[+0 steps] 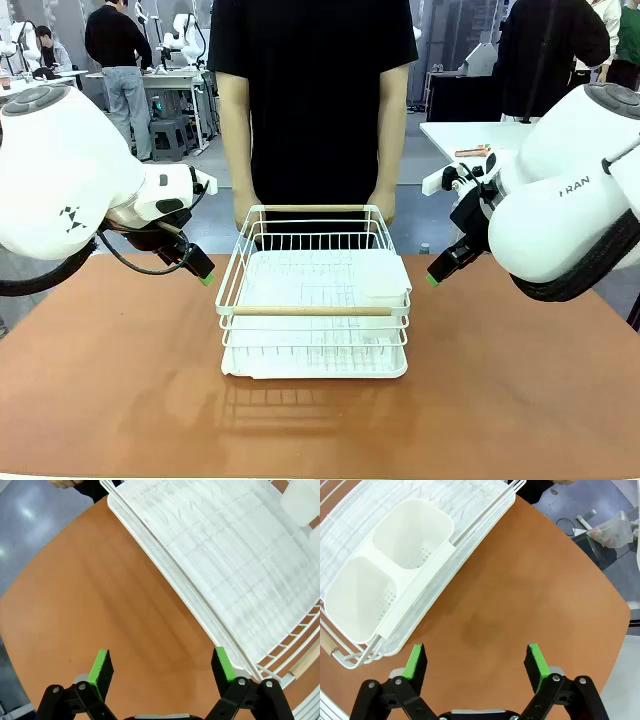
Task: Clean the table.
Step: Pick up the Lint Roller when the human hands it over.
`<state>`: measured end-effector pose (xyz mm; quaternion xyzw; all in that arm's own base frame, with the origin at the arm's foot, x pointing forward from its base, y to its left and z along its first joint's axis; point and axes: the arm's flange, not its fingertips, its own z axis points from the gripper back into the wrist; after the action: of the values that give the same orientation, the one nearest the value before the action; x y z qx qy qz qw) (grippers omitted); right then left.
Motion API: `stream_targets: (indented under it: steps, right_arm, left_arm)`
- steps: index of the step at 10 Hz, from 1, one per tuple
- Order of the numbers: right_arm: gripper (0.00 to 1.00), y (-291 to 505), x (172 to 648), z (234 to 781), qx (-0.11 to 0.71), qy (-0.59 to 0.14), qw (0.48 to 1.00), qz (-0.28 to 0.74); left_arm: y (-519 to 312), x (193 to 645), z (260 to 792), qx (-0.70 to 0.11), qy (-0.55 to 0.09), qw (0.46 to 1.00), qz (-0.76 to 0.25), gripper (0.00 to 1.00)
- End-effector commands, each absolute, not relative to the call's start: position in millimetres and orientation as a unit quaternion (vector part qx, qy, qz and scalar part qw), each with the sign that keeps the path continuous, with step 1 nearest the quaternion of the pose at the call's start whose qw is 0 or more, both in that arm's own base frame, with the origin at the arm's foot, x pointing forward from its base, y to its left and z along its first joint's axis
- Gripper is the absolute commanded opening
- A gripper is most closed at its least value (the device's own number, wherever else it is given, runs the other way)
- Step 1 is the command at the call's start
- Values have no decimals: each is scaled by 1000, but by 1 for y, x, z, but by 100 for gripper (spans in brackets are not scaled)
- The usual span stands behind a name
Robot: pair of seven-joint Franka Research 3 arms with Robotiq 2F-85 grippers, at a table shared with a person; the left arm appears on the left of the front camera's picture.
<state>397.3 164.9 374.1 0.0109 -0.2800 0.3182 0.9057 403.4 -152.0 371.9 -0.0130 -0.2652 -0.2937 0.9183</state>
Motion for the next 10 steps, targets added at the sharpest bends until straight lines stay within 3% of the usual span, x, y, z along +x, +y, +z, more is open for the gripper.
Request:
stream_targets:
  steps: [1,10]
  right_arm:
    - [100,165,397,374,11,-280,906,318]
    - [100,165,397,374,11,-280,906,318]
  left_arm:
    - [-152,403,372,-13,-265,918,-294,100]
    - [-152,403,372,-13,-265,918,-294,100]
